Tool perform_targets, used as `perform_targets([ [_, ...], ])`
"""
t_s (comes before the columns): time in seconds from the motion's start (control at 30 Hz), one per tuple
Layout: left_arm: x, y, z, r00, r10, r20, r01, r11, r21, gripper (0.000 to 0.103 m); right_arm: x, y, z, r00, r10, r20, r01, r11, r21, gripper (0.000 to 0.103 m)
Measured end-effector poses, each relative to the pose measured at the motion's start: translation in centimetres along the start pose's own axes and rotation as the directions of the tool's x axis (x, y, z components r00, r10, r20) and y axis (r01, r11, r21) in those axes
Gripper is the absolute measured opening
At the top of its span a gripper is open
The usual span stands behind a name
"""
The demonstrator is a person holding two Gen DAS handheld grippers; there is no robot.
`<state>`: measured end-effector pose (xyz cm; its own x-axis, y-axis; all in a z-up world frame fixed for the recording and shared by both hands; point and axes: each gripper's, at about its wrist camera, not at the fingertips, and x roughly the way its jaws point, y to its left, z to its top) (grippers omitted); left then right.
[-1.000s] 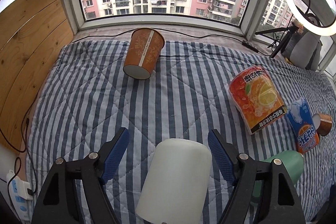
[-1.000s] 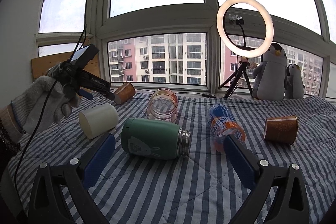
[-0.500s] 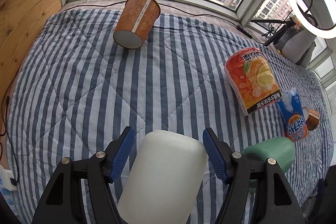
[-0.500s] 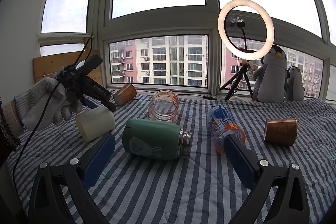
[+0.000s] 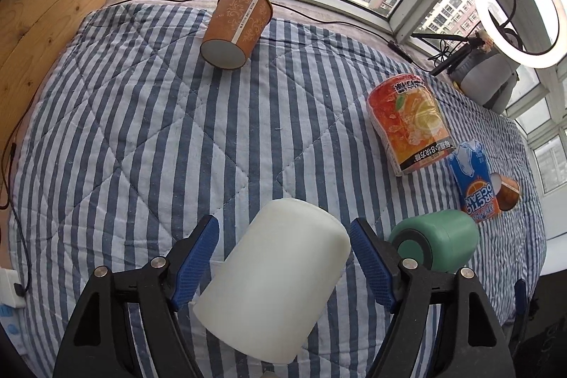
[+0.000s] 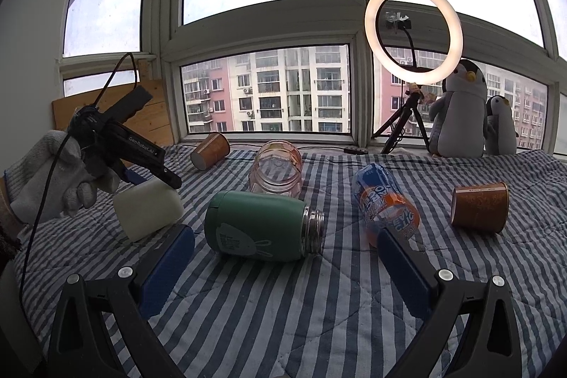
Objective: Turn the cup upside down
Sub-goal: 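Lift the white cup off the bedspread with the left tool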
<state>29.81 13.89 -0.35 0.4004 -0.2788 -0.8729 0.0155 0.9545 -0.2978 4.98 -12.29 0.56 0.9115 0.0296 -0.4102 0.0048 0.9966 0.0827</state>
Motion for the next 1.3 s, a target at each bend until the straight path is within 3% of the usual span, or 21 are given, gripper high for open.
perform_targets([
  [0.07, -0.8, 1.5, 0.5, 1.0, 0.006, 0.018, -0.005, 0.999, -0.033, 0.083, 0.0, 0.0, 0.0, 1.0, 0.001, 0.002, -0.001, 1.0, 0.003, 0.102],
  [0.2, -0.5, 4.1, 1.6, 0.989, 0.143, 0.037, -0.139, 0.986, -0.091, 0.082, -0.1, 0.1, 0.0, 1.0, 0.007, 0.003, -0.007, 1.0, 0.003, 0.102],
  [0.27, 0.2, 5.0, 1.9, 0.989, 0.148, 0.025, -0.144, 0.983, -0.112, 0.081, -0.2, 0.2, -0.1, 1.0, 0.007, 0.005, -0.007, 1.0, 0.001, 0.102],
  [0.47, 2.4, 3.6, 0.9, 0.992, 0.115, -0.041, -0.116, 0.993, -0.022, 0.076, 0.0, 0.0, -0.1, 1.0, 0.009, -0.007, -0.008, 1.0, 0.015, 0.102],
  [0.87, 2.2, -1.3, -4.6, 0.996, 0.013, -0.092, -0.003, 0.994, 0.107, 0.076, 0.4, 0.7, 0.0, 0.999, 0.01, -0.043, -0.011, 1.0, -0.005, 0.102],
  [1.13, 1.2, -1.9, -8.1, 0.996, -0.034, -0.081, 0.043, 0.993, 0.111, 0.076, 1.5, 0.2, 0.2, 0.986, 0.094, -0.134, -0.086, 0.994, 0.066, 0.102],
  [1.3, 0.7, -2.3, -11.3, 0.993, -0.081, -0.082, 0.091, 0.988, 0.127, 0.076, 2.7, 0.2, 0.1, 0.964, 0.172, -0.205, -0.15, 0.981, 0.121, 0.102],
])
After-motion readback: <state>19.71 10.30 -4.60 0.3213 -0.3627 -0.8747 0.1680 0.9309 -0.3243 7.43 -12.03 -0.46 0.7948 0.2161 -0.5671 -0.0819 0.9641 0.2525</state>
